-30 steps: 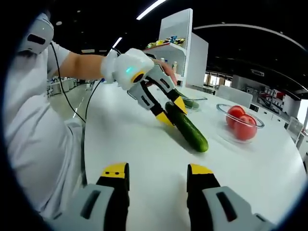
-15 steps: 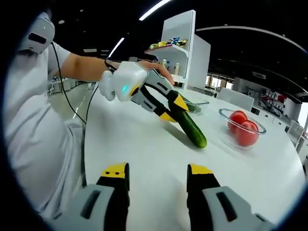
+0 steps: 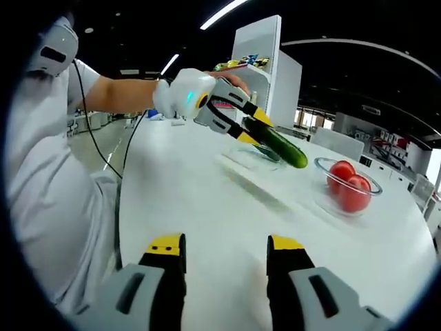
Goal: Sort the scattered tomatoes and cucumbers on the table and place them into their respective storage containers
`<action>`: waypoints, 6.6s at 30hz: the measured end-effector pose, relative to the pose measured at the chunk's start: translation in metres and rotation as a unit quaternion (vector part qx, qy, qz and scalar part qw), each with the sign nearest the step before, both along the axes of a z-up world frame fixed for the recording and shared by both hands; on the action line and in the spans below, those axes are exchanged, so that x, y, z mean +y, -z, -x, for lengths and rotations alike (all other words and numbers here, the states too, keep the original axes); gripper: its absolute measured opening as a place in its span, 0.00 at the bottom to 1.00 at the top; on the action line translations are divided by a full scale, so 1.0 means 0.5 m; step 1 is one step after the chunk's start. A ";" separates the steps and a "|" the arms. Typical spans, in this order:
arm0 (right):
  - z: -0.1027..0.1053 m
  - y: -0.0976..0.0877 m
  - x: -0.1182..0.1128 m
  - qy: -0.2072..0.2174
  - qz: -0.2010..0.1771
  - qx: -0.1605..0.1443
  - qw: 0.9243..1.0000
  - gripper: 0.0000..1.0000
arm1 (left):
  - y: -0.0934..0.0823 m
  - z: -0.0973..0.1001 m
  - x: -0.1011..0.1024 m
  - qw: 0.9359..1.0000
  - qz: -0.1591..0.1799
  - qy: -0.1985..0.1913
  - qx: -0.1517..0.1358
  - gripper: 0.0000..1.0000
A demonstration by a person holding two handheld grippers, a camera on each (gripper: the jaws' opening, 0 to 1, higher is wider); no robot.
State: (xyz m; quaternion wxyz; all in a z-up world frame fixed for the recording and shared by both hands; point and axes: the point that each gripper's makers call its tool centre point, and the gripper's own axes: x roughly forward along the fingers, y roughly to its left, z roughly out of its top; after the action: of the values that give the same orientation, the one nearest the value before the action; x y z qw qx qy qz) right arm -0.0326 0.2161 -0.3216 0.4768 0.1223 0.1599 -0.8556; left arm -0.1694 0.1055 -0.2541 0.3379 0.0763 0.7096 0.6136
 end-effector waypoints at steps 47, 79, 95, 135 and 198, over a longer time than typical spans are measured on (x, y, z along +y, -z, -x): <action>-0.009 0.024 -0.010 -0.009 -0.009 -0.012 1.000 0.45 | -0.003 0.111 -0.176 0.988 -0.004 -0.108 -0.111 0.22; -0.002 0.022 -0.004 -0.007 -0.010 -0.016 1.000 0.45 | 0.060 0.141 -0.210 0.985 0.078 -0.105 -0.111 0.29; -0.007 0.025 -0.010 -0.008 -0.008 -0.016 1.000 0.45 | 0.046 0.131 -0.225 0.984 0.058 -0.122 -0.116 0.34; 0.007 0.006 -0.018 0.004 0.002 -0.003 1.000 0.45 | -0.043 0.106 -0.217 0.951 -0.199 -0.134 -0.193 0.42; 0.088 -0.086 0.081 0.191 0.066 -0.002 0.979 0.43 | 0.004 -0.053 -0.271 0.696 -0.566 -0.238 -0.373 0.41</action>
State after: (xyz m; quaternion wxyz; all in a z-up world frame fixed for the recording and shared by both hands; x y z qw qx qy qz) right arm -0.0767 0.2564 -0.2787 0.3123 0.1201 0.0756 -0.9393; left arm -0.1429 -0.0299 -0.2562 0.3103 -0.1536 0.0390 0.9373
